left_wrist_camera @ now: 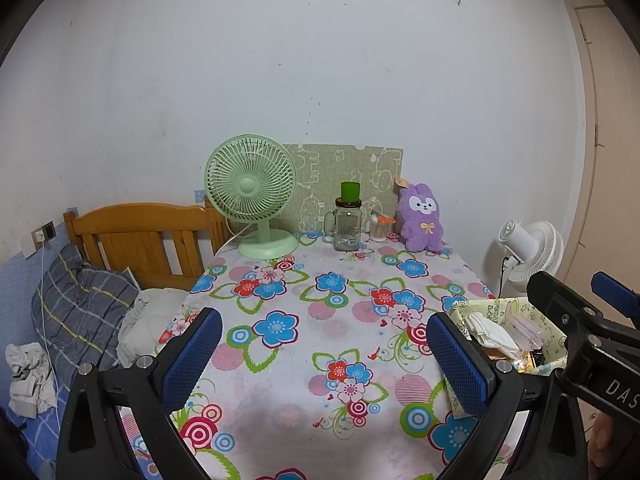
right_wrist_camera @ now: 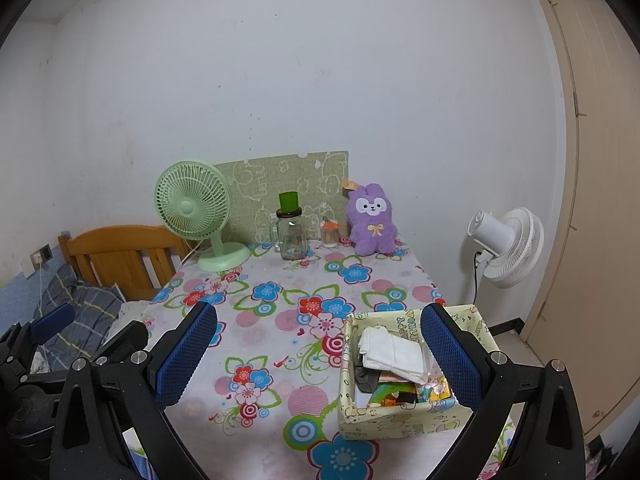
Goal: Organize soft objects
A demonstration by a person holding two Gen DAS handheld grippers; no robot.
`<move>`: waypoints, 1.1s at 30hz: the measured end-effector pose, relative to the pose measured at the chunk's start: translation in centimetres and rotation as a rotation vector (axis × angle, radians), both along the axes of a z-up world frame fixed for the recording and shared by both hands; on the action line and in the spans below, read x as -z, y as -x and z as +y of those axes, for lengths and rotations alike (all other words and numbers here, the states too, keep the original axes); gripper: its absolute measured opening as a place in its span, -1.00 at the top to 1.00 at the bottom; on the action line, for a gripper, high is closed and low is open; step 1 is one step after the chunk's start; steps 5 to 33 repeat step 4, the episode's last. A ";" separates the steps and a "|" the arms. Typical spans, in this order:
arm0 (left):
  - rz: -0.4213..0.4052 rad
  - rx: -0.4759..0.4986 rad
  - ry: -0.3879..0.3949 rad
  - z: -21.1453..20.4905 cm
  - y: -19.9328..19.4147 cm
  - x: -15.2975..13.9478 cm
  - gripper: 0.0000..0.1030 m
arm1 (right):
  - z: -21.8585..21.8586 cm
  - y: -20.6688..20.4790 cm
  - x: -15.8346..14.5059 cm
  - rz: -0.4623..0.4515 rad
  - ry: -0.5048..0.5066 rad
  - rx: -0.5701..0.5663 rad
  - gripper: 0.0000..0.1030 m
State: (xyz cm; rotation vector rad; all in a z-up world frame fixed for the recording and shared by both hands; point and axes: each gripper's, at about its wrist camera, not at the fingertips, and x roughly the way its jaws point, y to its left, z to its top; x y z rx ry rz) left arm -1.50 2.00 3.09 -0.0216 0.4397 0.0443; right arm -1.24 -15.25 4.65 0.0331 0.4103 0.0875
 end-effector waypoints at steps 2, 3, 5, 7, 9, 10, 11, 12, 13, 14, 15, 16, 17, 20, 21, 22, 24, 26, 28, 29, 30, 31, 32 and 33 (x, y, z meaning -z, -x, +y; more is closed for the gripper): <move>-0.003 -0.002 -0.002 0.0 0.0 -0.1 -1.00 | 0.0 0.0 0.0 0.000 -0.001 -0.002 -0.99; -0.004 -0.003 -0.001 0.0 0.0 -0.1 -0.99 | 0.0 -0.1 0.0 -0.001 -0.002 -0.003 -0.99; -0.004 -0.003 0.000 0.0 -0.1 -0.1 -0.99 | 0.0 -0.1 -0.1 -0.001 -0.004 -0.003 -0.99; -0.004 -0.003 0.000 0.0 -0.1 -0.1 -0.99 | 0.0 -0.1 -0.1 -0.001 -0.004 -0.003 -0.99; -0.004 -0.003 0.000 0.0 -0.1 -0.1 -0.99 | 0.0 -0.1 -0.1 -0.001 -0.004 -0.003 -0.99; -0.004 -0.003 0.000 0.0 -0.1 -0.1 -0.99 | 0.0 -0.1 -0.1 -0.001 -0.004 -0.003 -0.99; -0.004 -0.003 0.000 0.0 -0.1 -0.1 -0.99 | 0.0 -0.1 -0.1 -0.001 -0.004 -0.003 -0.99; -0.004 -0.003 0.000 0.0 -0.1 -0.1 -0.99 | 0.0 -0.1 -0.1 -0.001 -0.004 -0.003 -0.99; -0.004 -0.003 0.000 0.0 -0.1 -0.1 -0.99 | 0.0 -0.1 -0.1 -0.001 -0.004 -0.003 -0.99; -0.004 -0.003 0.000 0.0 -0.1 -0.1 -0.99 | 0.0 -0.1 -0.1 -0.001 -0.004 -0.003 -0.99; -0.004 -0.003 0.000 0.0 -0.1 -0.1 -0.99 | 0.0 -0.1 -0.1 -0.001 -0.004 -0.003 -0.99; -0.004 -0.003 0.000 0.0 -0.1 -0.1 -0.99 | 0.0 -0.1 -0.1 -0.001 -0.004 -0.003 -0.99; -0.004 -0.003 0.000 0.0 -0.1 -0.1 -0.99 | 0.0 -0.1 -0.1 -0.001 -0.004 -0.003 -0.99; -0.004 -0.003 0.000 0.0 -0.1 -0.1 -0.99 | 0.0 -0.1 -0.1 -0.001 -0.004 -0.003 -0.99; -0.004 -0.003 0.000 0.0 -0.1 -0.1 -0.99 | 0.0 -0.1 -0.1 -0.001 -0.004 -0.003 -0.99; -0.004 -0.003 0.000 0.0 -0.1 -0.1 -0.99 | 0.0 -0.1 -0.1 -0.001 -0.004 -0.003 -0.99; -0.004 -0.003 0.000 0.0 -0.1 -0.1 -0.99 | 0.0 -0.1 -0.1 -0.001 -0.004 -0.003 -0.99; -0.004 -0.003 0.000 0.0 -0.1 -0.1 -0.99 | 0.0 -0.1 -0.1 -0.001 -0.004 -0.003 -0.99; -0.004 -0.003 0.000 0.0 -0.1 -0.1 -0.99 | 0.0 -0.1 -0.1 -0.001 -0.004 -0.003 -0.99; -0.004 -0.003 0.000 0.0 -0.1 -0.1 -0.99 | 0.0 -0.1 -0.1 -0.001 -0.004 -0.003 -0.99; -0.004 -0.003 0.000 0.0 -0.1 -0.1 -0.99 | 0.0 -0.1 -0.1 -0.001 -0.004 -0.003 -0.99; -0.004 -0.003 0.000 0.0 -0.1 -0.1 -0.99 | 0.0 -0.1 -0.1 -0.001 -0.004 -0.003 -0.99; -0.004 -0.003 0.000 0.0 -0.1 -0.1 -0.99 | 0.0 -0.1 -0.1 -0.001 -0.004 -0.003 -0.99; -0.004 -0.003 0.000 0.0 -0.1 -0.1 -0.99 | 0.0 -0.1 -0.1 -0.001 -0.004 -0.003 -0.99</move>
